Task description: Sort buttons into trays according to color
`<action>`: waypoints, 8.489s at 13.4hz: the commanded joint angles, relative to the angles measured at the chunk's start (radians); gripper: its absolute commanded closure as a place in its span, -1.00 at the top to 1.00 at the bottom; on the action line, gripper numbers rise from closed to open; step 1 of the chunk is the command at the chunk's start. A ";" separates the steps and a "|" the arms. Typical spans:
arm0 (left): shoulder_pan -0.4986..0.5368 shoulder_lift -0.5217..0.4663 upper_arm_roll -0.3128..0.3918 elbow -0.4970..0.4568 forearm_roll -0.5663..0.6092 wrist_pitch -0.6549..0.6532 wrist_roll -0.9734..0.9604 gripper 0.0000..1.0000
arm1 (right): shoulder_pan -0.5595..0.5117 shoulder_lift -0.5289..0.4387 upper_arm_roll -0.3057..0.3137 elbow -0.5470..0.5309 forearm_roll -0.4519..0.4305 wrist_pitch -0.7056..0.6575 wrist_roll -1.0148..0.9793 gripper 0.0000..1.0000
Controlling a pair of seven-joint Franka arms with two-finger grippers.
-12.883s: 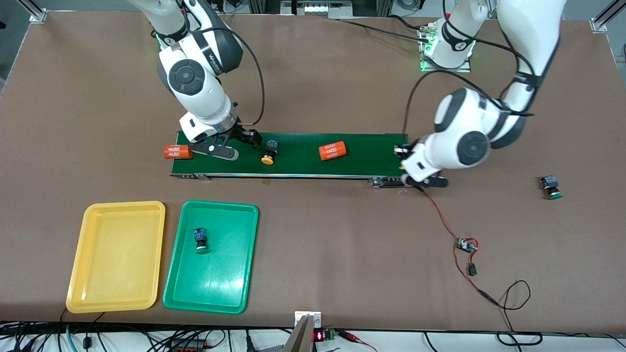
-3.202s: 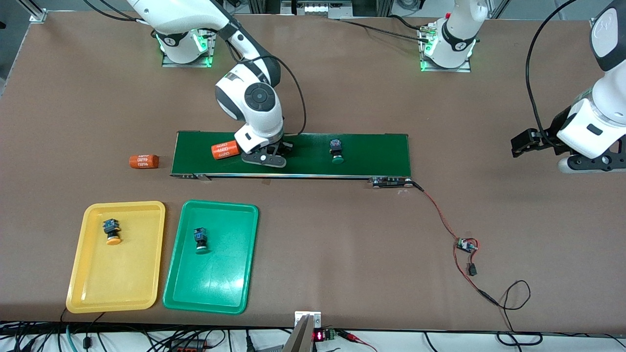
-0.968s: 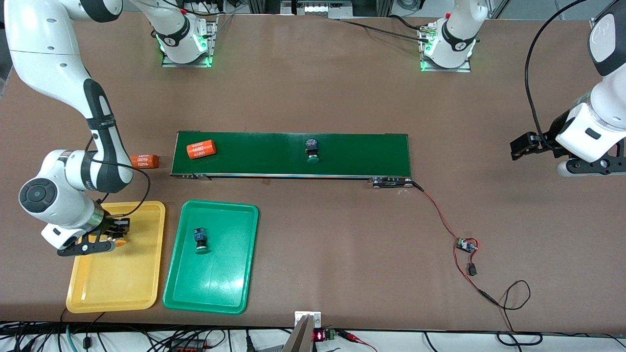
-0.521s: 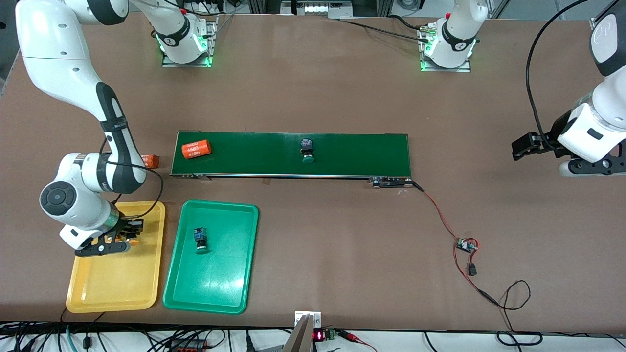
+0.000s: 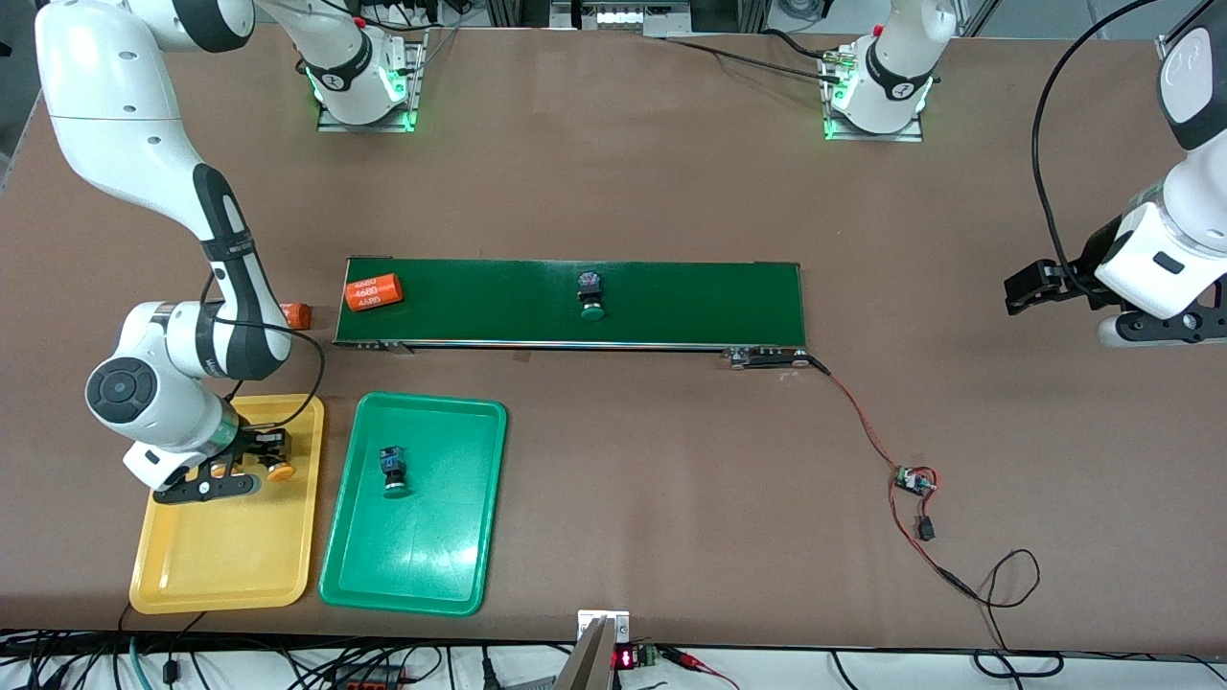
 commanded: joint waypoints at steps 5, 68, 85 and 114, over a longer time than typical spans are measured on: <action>0.005 0.006 -0.008 0.022 0.020 -0.004 0.011 1.00 | 0.093 -0.230 0.024 -0.152 0.060 -0.165 0.140 0.63; 0.010 0.009 -0.005 0.019 0.019 -0.007 0.035 1.00 | 0.271 -0.202 0.136 0.026 -0.006 -0.248 0.432 -1.00; 0.010 0.015 -0.007 0.020 0.022 -0.011 0.035 1.00 | 0.328 0.135 0.060 0.215 0.002 0.059 0.433 -0.16; 0.016 0.015 0.001 0.022 0.016 -0.022 0.071 1.00 | -0.017 -0.540 0.060 0.036 0.097 -0.755 0.139 1.00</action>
